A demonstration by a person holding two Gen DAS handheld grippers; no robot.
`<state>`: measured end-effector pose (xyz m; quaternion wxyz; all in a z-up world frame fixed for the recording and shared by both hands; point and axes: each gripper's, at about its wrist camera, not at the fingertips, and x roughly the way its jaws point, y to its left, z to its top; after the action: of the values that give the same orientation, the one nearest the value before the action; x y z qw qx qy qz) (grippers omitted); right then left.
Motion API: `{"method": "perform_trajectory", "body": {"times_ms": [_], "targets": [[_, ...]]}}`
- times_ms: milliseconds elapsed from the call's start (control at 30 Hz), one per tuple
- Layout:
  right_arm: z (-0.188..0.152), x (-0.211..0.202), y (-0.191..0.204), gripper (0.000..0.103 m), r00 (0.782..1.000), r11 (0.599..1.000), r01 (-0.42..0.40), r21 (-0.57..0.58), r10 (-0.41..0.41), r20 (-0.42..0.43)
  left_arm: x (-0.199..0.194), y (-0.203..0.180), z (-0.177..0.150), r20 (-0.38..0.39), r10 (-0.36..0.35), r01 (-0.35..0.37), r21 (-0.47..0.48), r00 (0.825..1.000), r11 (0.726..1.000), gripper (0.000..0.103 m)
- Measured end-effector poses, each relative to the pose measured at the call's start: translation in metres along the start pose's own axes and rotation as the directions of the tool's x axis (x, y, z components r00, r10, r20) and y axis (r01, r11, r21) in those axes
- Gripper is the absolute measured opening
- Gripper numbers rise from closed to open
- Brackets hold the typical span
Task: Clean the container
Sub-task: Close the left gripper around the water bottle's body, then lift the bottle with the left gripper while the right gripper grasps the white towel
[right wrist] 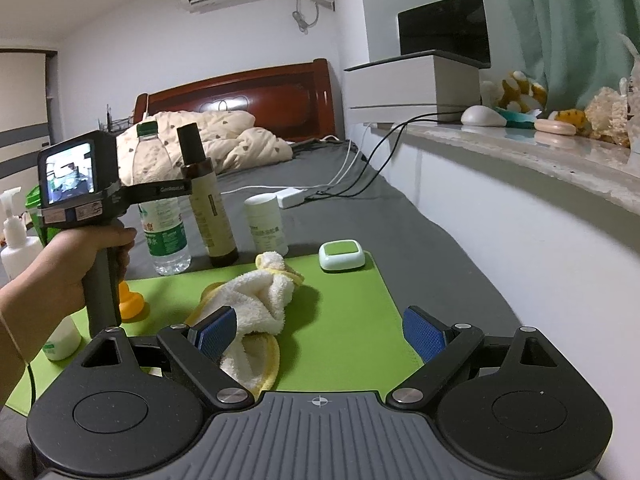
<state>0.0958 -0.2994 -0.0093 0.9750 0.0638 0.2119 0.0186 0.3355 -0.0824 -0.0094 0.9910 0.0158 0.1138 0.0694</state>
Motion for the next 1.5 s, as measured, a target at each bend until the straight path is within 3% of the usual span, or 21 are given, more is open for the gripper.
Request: {"method": "perform_trajectory", "body": {"times_ms": [500,633,1200,1500], "targets": [[-0.005,0.004,0.004,0.091,1.000,1.000,0.003,-0.004,-0.003,-0.012,0.014,-0.001,-0.007,-0.032,-0.013,0.014,0.007,0.999,1.000,0.074],[-0.006,0.005,0.005,0.091,1.000,1.000,0.004,-0.005,-0.004,-0.015,0.014,-0.002,-0.008,-0.034,-0.025,0.025,0.006,0.999,1.000,0.061],[-0.004,0.005,0.005,0.091,1.000,1.000,-0.013,-0.016,0.012,-0.015,0.010,0.001,-0.006,-0.042,-0.028,0.027,-0.022,0.999,0.999,0.059],[-0.003,-0.003,0.012,0.091,1.000,0.999,-0.027,-0.031,0.027,-0.005,-0.012,0.009,-0.004,-0.046,-0.064,0.062,-0.042,0.997,0.997,0.059]]}}
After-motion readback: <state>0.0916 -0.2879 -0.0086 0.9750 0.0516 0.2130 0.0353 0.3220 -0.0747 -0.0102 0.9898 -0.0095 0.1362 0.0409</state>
